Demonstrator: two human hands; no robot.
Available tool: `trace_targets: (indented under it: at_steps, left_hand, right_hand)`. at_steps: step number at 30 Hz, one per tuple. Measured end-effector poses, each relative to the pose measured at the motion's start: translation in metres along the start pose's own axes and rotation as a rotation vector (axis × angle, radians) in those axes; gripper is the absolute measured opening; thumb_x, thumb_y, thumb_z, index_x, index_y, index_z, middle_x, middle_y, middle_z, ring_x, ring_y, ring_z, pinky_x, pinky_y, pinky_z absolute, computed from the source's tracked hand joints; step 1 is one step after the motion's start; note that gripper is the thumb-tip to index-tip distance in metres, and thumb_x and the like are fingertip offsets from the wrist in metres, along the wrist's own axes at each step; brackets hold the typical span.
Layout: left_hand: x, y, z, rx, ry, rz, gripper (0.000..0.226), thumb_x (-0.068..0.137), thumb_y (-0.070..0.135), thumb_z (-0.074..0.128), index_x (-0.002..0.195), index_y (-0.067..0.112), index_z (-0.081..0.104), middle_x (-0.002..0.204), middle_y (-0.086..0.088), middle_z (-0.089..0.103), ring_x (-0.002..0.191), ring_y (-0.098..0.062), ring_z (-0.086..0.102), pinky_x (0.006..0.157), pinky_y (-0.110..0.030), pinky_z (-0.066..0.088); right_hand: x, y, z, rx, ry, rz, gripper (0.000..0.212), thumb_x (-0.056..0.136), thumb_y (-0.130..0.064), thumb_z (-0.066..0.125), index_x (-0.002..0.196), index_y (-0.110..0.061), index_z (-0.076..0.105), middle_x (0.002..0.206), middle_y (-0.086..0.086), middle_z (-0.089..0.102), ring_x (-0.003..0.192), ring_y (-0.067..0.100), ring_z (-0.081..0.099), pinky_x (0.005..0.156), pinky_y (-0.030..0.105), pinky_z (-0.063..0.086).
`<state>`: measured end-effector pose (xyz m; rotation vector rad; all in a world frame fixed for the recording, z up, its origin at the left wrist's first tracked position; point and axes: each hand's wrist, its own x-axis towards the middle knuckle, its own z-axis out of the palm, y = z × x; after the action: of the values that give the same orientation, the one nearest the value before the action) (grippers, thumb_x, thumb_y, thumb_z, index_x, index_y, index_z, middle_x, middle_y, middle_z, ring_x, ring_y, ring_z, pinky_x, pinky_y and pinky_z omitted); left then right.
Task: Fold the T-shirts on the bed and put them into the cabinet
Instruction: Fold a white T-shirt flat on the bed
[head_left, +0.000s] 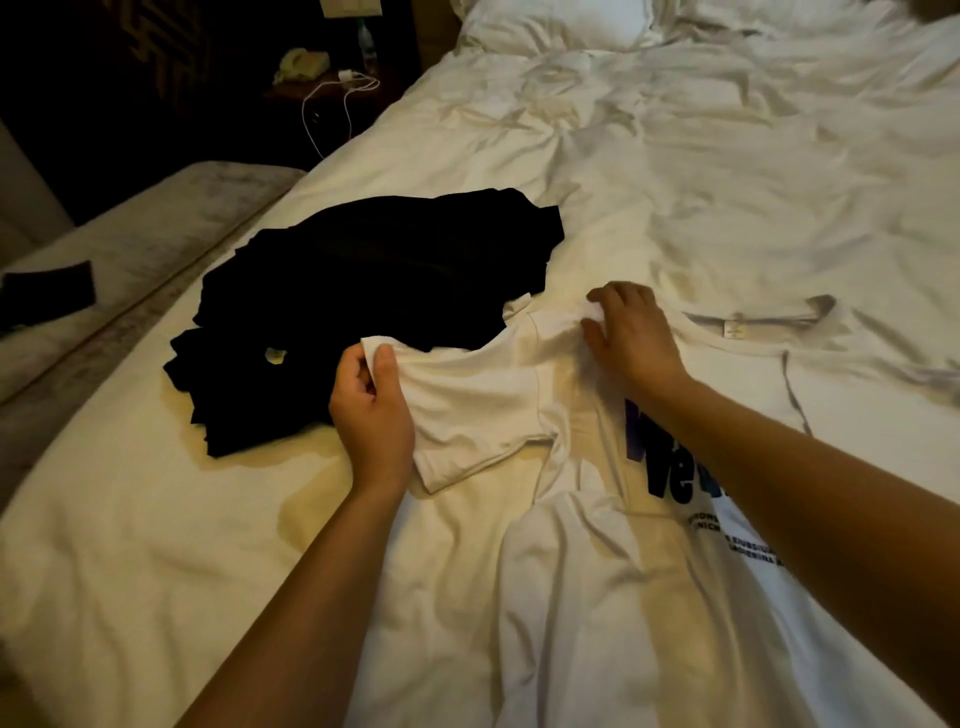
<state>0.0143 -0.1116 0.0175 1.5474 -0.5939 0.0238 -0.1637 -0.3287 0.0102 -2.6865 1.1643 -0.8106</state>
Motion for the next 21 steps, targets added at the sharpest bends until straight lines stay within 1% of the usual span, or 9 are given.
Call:
trace_targets:
  at_steps: [2, 5, 7, 9, 11, 13, 15, 19, 21]
  left_hand:
    - [-0.004, 0.002, -0.002, -0.009, -0.008, 0.006, 0.014, 0.105, 0.02, 0.051, 0.096, 0.011, 0.057, 0.076, 0.009, 0.057, 0.066, 0.004, 0.053, 0.063, -0.014, 0.041]
    - [-0.006, 0.005, -0.006, 0.006, -0.004, 0.031, 0.013, 0.104, 0.021, 0.052, 0.098, 0.011, 0.057, 0.074, 0.011, 0.056, 0.066, 0.004, 0.054, 0.062, -0.015, 0.04]
    - [-0.005, 0.011, -0.007, 0.035, 0.018, 0.079, 0.016, 0.104, 0.024, 0.053, 0.099, 0.011, 0.059, 0.071, 0.012, 0.055, 0.064, 0.002, 0.053, 0.06, -0.015, 0.039]
    - [-0.002, 0.02, -0.007, 0.069, 0.005, 0.14, 0.02, 0.104, 0.026, 0.052, 0.101, 0.008, 0.06, 0.068, 0.012, 0.053, 0.061, 0.002, 0.051, 0.058, -0.015, 0.037]
    - [0.003, 0.028, -0.004, 0.122, -0.046, 0.202, 0.024, 0.105, 0.027, 0.051, 0.099, 0.005, 0.06, 0.063, 0.013, 0.047, 0.057, 0.0, 0.047, 0.055, -0.015, 0.034]
    - [0.011, 0.035, -0.002, 0.188, -0.094, 0.245, 0.023, 0.105, 0.029, 0.051, 0.093, 0.009, 0.057, 0.06, 0.011, 0.043, 0.054, -0.003, 0.044, 0.053, -0.017, 0.032]
    - [0.02, 0.04, 0.0, 0.229, -0.125, 0.243, 0.024, 0.105, 0.03, 0.05, 0.087, 0.014, 0.051, 0.061, 0.008, 0.046, 0.055, -0.006, 0.045, 0.054, -0.022, 0.034]
    - [0.04, 0.051, 0.006, 0.271, -0.148, 0.217, 0.027, 0.104, 0.029, 0.05, 0.084, 0.011, 0.049, 0.062, 0.003, 0.048, 0.055, -0.007, 0.046, 0.054, -0.028, 0.032]
    - [0.049, 0.058, 0.012, 0.319, -0.176, 0.203, 0.027, 0.104, 0.028, 0.049, 0.085, 0.008, 0.051, 0.066, -0.003, 0.052, 0.059, -0.014, 0.049, 0.057, -0.033, 0.035]
  right_hand:
    - [-0.022, -0.032, -0.004, 0.134, 0.0, -0.061, 0.027, 0.095, -0.029, 0.053, 0.106, -0.006, 0.065, 0.105, 0.015, 0.062, 0.101, 0.035, 0.054, 0.081, 0.039, 0.041]
    - [-0.058, -0.082, 0.0, 0.252, -0.176, -0.319, 0.041, 0.088, -0.051, 0.052, 0.087, -0.012, 0.066, 0.088, 0.01, 0.062, 0.084, 0.032, 0.058, 0.069, 0.037, 0.045]
    - [-0.08, -0.107, 0.013, 0.16, -0.276, -0.542, 0.054, 0.084, -0.061, 0.058, 0.104, -0.012, 0.066, 0.1, 0.01, 0.062, 0.094, 0.031, 0.057, 0.076, 0.04, 0.048]
    - [-0.092, -0.124, 0.019, 0.052, -0.399, -0.536, 0.073, 0.082, -0.066, 0.057, 0.132, -0.013, 0.053, 0.126, 0.009, 0.057, 0.114, 0.028, 0.05, 0.092, 0.041, 0.045]
    - [-0.096, -0.134, 0.025, 0.032, -0.367, -0.475, 0.062, 0.086, -0.051, 0.063, 0.134, -0.014, 0.05, 0.129, 0.008, 0.055, 0.117, 0.027, 0.049, 0.095, 0.04, 0.043]
    - [-0.096, -0.139, 0.028, 0.043, -0.242, -0.494, 0.036, 0.086, -0.027, 0.068, 0.117, -0.01, 0.059, 0.111, 0.011, 0.061, 0.103, 0.031, 0.057, 0.084, 0.04, 0.047]
    - [-0.095, -0.14, 0.026, 0.088, -0.172, -0.481, 0.022, 0.084, -0.015, 0.067, 0.104, -0.007, 0.06, 0.1, 0.013, 0.063, 0.091, 0.032, 0.059, 0.075, 0.038, 0.047]
    - [-0.095, -0.137, 0.015, 0.16, -0.055, -0.401, 0.017, 0.08, -0.012, 0.07, 0.089, -0.007, 0.057, 0.087, 0.011, 0.062, 0.074, 0.03, 0.057, 0.062, 0.032, 0.041]
    - [-0.096, -0.134, 0.011, 0.125, -0.051, -0.362, 0.026, 0.08, -0.023, 0.072, 0.097, -0.008, 0.059, 0.095, 0.01, 0.062, 0.082, 0.029, 0.057, 0.067, 0.035, 0.046]
